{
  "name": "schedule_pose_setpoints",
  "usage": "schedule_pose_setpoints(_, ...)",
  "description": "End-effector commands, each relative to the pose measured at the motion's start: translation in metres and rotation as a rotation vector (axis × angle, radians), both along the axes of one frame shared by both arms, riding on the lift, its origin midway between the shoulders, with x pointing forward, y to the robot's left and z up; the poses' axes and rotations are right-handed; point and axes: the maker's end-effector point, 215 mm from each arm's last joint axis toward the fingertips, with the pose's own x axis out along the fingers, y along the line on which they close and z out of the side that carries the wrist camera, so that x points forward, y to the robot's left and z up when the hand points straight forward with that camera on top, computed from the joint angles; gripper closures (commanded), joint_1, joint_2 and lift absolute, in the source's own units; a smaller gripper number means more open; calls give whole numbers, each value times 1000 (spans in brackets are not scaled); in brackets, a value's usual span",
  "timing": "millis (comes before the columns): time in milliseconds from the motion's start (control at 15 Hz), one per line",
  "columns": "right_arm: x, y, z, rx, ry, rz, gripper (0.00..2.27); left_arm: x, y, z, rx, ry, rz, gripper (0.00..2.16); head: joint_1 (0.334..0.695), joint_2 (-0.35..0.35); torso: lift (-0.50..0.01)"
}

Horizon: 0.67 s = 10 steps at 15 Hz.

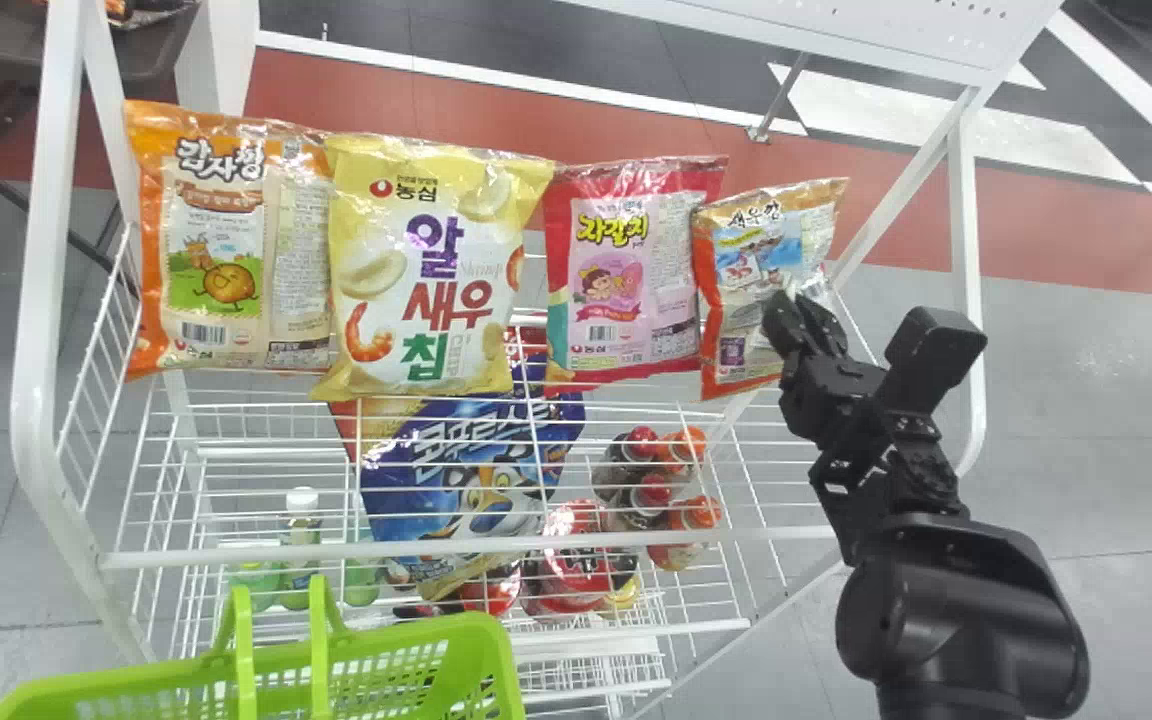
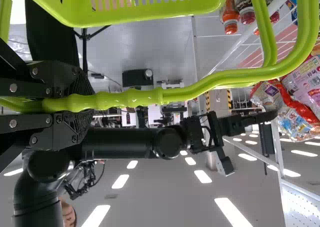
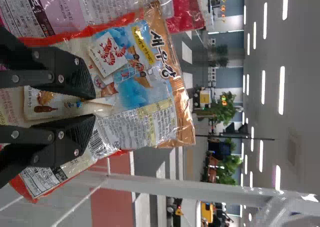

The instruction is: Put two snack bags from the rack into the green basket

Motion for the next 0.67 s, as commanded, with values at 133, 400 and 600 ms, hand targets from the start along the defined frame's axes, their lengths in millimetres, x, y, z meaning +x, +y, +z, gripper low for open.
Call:
schedule_pose_setpoints(133, -24, -14, 16, -15, -57, -55, 2246, 0, 0, 0, 1, -1, -1, 1369, 695, -350, -5)
schedule_pose_setpoints(400, -64, -11, 50, 25, -149, -57, 2246, 0, 0, 1, 0, -4, -2, 1369, 695, -350, -5)
schedule_pose_setpoints(600, -99, 21, 82, 73, -199, 25, 2246, -1, 1, 0, -3, 5, 5, 1369, 695, -350, -5)
